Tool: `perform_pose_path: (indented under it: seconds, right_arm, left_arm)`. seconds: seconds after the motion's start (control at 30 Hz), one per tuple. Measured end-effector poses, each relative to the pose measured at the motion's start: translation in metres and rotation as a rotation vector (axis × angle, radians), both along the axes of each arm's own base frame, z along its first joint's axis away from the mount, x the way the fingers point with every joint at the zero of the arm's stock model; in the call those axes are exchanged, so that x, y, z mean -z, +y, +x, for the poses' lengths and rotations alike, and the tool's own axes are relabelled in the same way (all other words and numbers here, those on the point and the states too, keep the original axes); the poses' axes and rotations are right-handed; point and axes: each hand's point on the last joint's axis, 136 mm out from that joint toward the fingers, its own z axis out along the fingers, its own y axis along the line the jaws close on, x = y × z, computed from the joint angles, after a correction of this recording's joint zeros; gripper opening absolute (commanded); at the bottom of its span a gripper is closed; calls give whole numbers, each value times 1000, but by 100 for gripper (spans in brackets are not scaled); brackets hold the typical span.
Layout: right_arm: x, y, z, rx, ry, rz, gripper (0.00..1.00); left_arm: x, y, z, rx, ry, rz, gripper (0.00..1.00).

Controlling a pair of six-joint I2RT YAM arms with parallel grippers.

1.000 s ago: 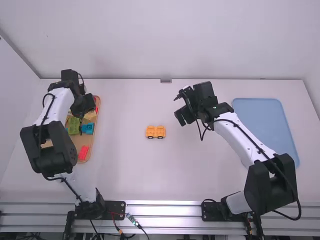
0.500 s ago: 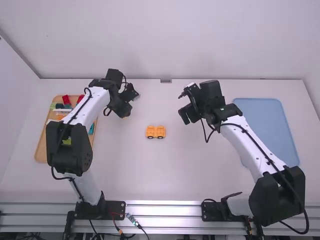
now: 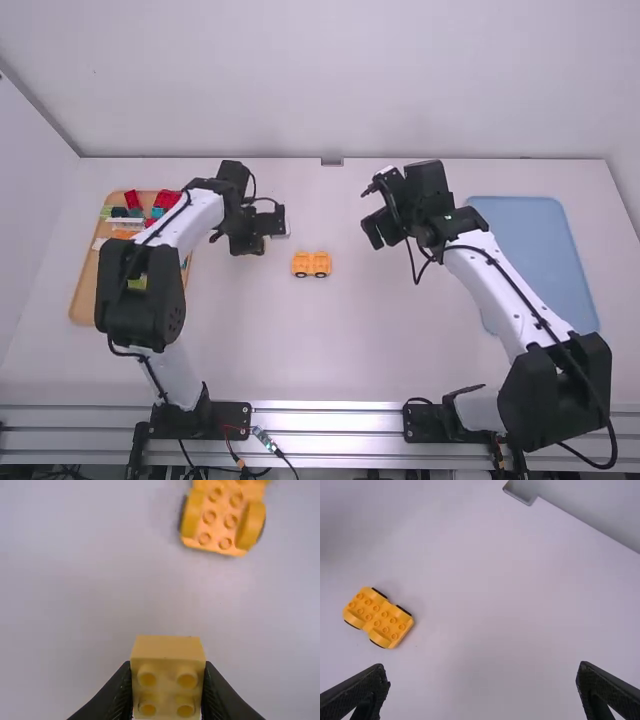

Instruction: Assemble lego blocks to make yellow taxi

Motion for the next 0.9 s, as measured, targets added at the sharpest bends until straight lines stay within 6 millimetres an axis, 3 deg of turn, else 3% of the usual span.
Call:
perform_pose_path:
  seconds: [0.17,0.53,0.6,0.67,0.7,0.9]
  right_arm:
    - [0,0,0,1,0,1,99]
    - [0,10,-6,-62,13,29,99]
    - [0,11,-7,-65,13,30,99]
    - [-1,13,-7,-70,12,30,99]
    - [-1,14,-8,-73,13,32,99]
    - [-1,14,-8,-78,12,33,99]
  left_arm:
    - [28,4,-16,77,9,28,16]
    - [54,6,-12,113,-83,43,21]
    - [53,6,-11,113,-88,43,27]
    - [53,6,-8,93,-95,38,53]
    - [52,5,-5,78,-105,34,59]
    - [51,5,-1,26,-110,23,71]
